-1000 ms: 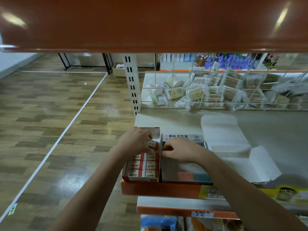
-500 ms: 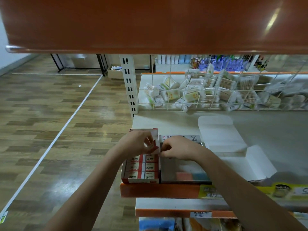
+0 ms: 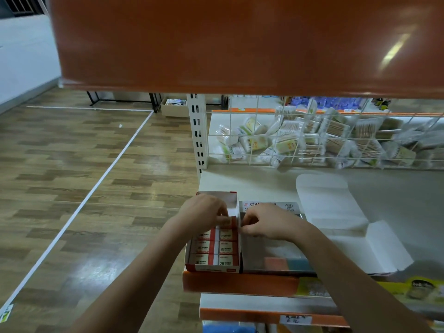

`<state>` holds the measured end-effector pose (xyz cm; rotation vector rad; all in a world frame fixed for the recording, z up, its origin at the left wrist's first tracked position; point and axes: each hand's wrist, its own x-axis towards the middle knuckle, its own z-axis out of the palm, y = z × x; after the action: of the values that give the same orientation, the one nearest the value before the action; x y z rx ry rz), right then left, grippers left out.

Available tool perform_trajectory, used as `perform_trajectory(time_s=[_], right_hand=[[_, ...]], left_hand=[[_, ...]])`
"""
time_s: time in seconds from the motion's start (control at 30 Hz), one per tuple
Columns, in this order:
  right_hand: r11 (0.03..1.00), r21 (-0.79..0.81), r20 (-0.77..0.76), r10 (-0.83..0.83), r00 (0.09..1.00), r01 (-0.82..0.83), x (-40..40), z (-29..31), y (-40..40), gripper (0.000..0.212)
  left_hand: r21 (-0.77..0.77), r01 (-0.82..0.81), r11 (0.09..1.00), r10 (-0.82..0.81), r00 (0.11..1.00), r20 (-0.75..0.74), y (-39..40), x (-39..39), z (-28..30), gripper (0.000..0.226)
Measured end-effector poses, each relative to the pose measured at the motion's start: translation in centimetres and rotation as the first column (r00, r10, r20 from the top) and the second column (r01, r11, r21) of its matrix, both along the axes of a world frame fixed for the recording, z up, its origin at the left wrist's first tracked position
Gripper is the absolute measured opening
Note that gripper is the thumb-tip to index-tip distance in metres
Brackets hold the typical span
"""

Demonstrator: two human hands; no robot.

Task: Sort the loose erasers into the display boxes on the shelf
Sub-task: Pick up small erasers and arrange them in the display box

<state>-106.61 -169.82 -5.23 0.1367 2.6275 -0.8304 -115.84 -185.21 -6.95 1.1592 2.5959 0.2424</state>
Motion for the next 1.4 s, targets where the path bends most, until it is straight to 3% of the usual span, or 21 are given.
perform_trajectory(time_s=[0.2,0.37,0.6,0.77,0.93,1.17,1.4], right_hand=[[0.999,-0.007,0.006,-0.044,0.999,0.044,0.5,-0.4,-0.4,0.022],[0.992,0.124,-0.021,-0.012,1.0,0.014,0.8,-0.4,-0.5,0.025],[0.976,0.125,-0.406,-0.113,0.907,0.178,3.0,1.6,3.6,0.024],[0.903,0.274,-0.483,-0.167,0.859,0.33,8.1,2.7,10.1,0.035],[0.769,0.417,-0.494,-0.257,0.83,0.486,18.0,2.1,18.6,0.042],[0.635,0.365,-0.477,-0.5,0.723,0.68,32.2,1.4,29.0,0.044],[0.532,0.342,-0.43,-0.644,0.633,0.774,39.9,-0.2,37.5,0.056]], left_hand=[[-0.05,0.053,0.997,-0.054,0.998,-0.025,0.6,-0.3,-0.8,0.024],[-0.058,0.128,0.99,-0.129,0.991,-0.02,0.9,-0.9,0.1,0.025],[0.097,0.15,0.984,-0.125,0.965,-0.229,4.9,0.8,4.1,0.026],[0.1,0.268,0.958,-0.215,0.906,-0.364,12.2,6.3,4.9,0.033],[0.028,0.372,0.928,-0.334,0.862,-0.382,21.5,14.0,5.0,0.032],[0.035,0.523,0.851,-0.488,0.815,-0.311,35.1,26.5,4.5,0.038],[0.027,0.633,0.774,-0.594,0.74,-0.317,46.7,34.3,3.2,0.036]])
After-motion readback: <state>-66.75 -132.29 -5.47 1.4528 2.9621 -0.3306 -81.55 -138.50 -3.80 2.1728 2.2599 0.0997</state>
